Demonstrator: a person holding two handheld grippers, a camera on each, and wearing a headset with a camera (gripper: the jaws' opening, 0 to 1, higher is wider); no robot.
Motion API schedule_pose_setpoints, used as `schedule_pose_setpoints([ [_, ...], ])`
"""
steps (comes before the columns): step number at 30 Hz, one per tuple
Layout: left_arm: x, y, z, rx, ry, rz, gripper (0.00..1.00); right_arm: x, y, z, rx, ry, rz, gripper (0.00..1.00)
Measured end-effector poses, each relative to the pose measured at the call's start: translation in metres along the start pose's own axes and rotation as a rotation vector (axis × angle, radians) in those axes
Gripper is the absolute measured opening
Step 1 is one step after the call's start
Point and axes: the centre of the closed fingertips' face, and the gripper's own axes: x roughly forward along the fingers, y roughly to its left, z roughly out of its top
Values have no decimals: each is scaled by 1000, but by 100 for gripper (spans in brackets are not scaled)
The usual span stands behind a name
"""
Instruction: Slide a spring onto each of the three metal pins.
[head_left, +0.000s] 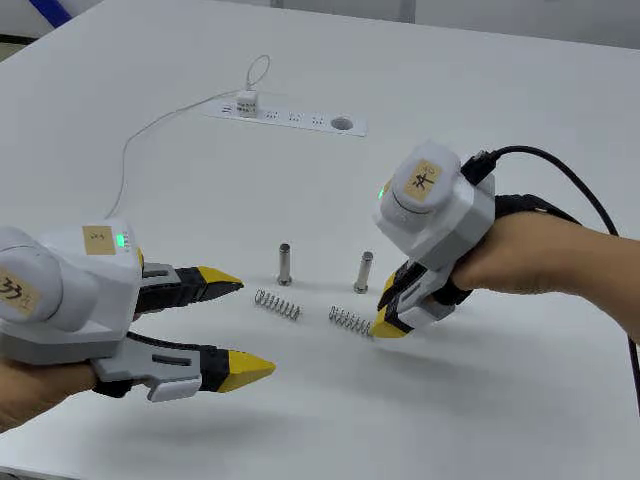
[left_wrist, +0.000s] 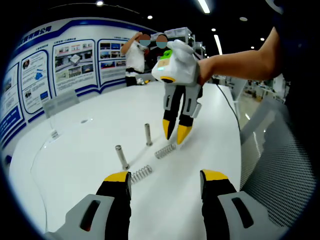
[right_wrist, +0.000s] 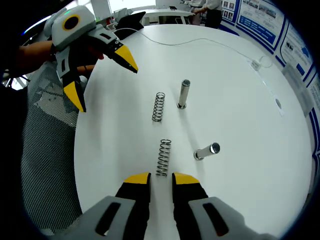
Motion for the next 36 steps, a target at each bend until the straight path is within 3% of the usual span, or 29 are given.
schedule_pose_setpoints([
  [13,0,0,-2,-1,5,-2,56,14,-6,-1,32,9,-29,16],
  [20,0,0,-2,1,7,-4,56,16,-6,-3,15,28,-34,14],
  [29,0,-2,-2,12,18,-13,55,17,-3,-4,-27,37,-34,11],
  [36,6,-7,0,37,35,-47,52,8,3,-8,-45,47,-13,11],
])
